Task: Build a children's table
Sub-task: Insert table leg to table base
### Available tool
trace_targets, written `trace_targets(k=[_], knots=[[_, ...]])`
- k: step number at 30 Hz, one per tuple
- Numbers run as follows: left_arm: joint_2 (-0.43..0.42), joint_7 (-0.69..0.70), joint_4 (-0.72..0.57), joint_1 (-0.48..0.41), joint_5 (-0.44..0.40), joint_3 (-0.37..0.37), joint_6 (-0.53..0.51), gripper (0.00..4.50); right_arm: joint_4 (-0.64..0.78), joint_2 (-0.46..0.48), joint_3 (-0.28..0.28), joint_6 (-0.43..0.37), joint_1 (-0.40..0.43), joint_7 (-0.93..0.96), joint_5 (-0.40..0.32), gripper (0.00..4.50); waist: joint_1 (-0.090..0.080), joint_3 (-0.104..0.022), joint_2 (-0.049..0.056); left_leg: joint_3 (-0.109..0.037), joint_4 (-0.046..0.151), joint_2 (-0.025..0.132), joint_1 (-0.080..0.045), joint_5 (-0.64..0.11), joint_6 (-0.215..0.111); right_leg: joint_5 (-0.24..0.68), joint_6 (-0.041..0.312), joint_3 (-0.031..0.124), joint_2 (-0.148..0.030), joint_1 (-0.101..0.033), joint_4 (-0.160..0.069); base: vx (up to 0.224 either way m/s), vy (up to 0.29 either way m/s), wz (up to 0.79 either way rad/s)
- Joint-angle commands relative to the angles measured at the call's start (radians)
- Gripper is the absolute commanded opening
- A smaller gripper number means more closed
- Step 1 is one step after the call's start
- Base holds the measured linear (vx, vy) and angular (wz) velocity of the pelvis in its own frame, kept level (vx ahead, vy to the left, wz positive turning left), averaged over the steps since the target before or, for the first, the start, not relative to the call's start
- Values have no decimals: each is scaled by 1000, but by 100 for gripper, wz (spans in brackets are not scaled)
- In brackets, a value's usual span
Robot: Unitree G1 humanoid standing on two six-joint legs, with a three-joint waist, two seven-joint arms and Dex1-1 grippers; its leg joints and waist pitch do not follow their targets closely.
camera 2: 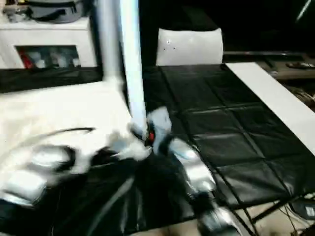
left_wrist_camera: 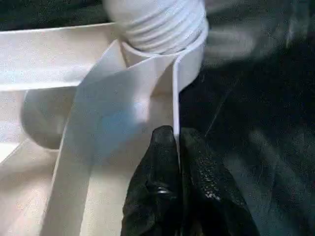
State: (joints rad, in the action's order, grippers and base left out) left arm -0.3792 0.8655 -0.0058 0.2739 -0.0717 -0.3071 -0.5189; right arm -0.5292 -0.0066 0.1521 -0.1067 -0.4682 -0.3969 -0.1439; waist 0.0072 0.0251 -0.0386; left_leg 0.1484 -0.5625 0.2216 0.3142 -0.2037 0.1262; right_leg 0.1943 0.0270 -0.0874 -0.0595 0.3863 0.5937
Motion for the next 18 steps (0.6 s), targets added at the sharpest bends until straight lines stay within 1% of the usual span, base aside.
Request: trace_targets(k=[1,2,3,4,5,6,7,10,12,13,14,15,16,17,18], knots=[[39,-35,-20,1,-11,-68,-41,0,-95,10,-24,-39,4,90,32,189,5,-23,15,7,70,6,8,-342,-1,458,94,52,-62,-16,-99,0,0,0],[44,-48,-9,8,-27,-74,-38,0,-95,17,-22,-37,2,94,33,189,9,-23,16,9,70,5,4,-350,-4,453,94,52,-62,-13,-99,0,0,0],[46,-66,-2,13,-45,-80,-42,0,-98,25,-19,-34,1,99,35,189,9,-21,14,8,71,1,13,-351,-10,467,84,51,-63,-18,-99,0,0,0],[47,-68,-3,13,-47,-80,-44,0,-99,26,-18,-33,0,99,35,189,12,-23,15,7,71,2,14,-348,-11,472,78,51,-65,-20,-100,0,0,0],[50,-91,-10,13,-61,-80,-66,0,-112,34,-22,-15,-3,121,42,189,14,-23,11,7,72,3,15,-339,-12,475,67,51,-65,-20,-101,0,0,0],[44,-100,-4,15,-72,-79,-67,0,-116,38,-23,-6,0,128,44,189,17,-23,12,5,73,3,16,-336,-8,476,61,51,-66,-21,-99,0,0,0],[37,-110,2,17,-84,-76,-67,0,-124,42,-25,10,1,138,48,189,19,-23,13,6,73,2,16,-342,-8,483,53,50,-65,-19,-101,0,0,0],[10,-109,20,18,-100,-77,-17,0,-120,52,-44,46,4,146,38,189,18,-21,13,4,74,0,15,-364,-8,524,38,48,-66,-17,-107,0,0,0],[-24,-80,39,15,-100,-80,77,0,-91,59,-73,87,7,143,12,189,19,-22,13,1,75,-2,15,-382,-11,547,25,47,-67,-15,-112,0,0,0],[-38,-65,50,14,-95,-80,118,0,-75,60,-86,101,8,138,-2,189,19,-24,13,0,76,0,18,-371,-11,526,27,48,-68,-17,-109,0,0,0],[-61,-69,89,20,-94,-63,213,0,-27,59,-118,130,10,116,-37,189,19,-26,12,1,76,2,19,-362,-10,506,31,49,-67,-18,-106,0,0,0],[-67,-66,111,26,-82,-46,256,0,4,56,-134,136,12,97,-61,189,20,-24,10,2,77,3,18,-359,-15,487,35,51,-65,-15,-105,0,0,0],[-67,-58,123,30,-62,-25,276,0,27,52,-145,141,12,87,-78,189,22,-23,12,3,77,2,17,-362,-19,485,37,51,-64,-14,-107,0,0,0],[-62,-52,134,36,-33,7,294,0,55,48,-160,139,12,73,-102,189,25,-37,4,6,73,3,23,-298,-23,404,53,56,-66,-26,-92,0,0,0],[-57,-23,135,41,17,50,313,28,97,38,-172,125,16,51,-130,189,35,-42,5,12,67,5,29,-194,-32,276,80,61,-64,-29,-75,0,0,0]])
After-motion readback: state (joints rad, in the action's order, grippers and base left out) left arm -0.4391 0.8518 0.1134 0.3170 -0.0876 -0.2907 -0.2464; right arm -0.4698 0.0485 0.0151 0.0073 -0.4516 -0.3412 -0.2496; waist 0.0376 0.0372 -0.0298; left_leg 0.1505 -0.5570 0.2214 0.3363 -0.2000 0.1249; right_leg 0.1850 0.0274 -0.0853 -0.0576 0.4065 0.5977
